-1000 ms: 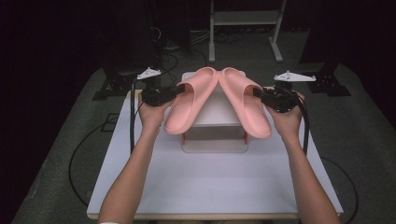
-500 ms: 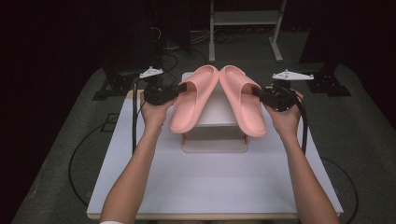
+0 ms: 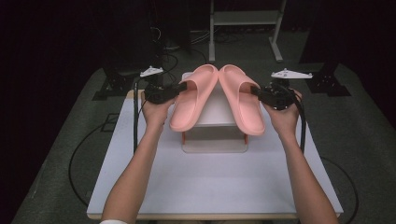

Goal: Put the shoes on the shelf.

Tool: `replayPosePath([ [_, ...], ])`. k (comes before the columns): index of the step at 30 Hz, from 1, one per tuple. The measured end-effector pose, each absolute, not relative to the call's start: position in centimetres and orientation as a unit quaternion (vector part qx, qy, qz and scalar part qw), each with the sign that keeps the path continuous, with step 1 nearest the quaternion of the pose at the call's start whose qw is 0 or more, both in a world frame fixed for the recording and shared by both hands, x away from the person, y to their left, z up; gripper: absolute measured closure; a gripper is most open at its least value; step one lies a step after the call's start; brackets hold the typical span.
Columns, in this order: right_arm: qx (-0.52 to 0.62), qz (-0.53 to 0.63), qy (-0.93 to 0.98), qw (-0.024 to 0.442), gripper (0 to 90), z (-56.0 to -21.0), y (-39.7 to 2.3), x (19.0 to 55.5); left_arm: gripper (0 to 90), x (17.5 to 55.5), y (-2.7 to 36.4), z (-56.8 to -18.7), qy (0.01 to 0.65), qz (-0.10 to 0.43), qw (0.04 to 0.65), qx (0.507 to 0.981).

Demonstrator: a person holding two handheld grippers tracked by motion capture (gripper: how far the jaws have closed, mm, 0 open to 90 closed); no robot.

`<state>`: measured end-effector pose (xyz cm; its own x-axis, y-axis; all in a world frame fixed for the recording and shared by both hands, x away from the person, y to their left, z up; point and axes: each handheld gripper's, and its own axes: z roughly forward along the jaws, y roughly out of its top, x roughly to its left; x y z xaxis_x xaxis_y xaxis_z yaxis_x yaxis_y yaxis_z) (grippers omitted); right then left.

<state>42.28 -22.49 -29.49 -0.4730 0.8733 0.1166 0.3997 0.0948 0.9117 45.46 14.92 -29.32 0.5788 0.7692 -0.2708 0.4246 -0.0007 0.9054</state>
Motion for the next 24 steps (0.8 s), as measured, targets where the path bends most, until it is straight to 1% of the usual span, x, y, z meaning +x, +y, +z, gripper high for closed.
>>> replayPosePath([
  [16, 0.464, 0.494, 0.694, 0.243, 73.3, -28.9, -22.0, 43.0, 67.3, 46.1, 14.2, -28.7, 0.433, 0.156, 0.559, 0.690],
  [24, 0.474, 0.496, 0.688, 0.237, 72.7, -29.1, -21.8, 43.4, 66.9, 46.6, 13.8, -28.8, 0.439, 0.152, 0.556, 0.689],
])
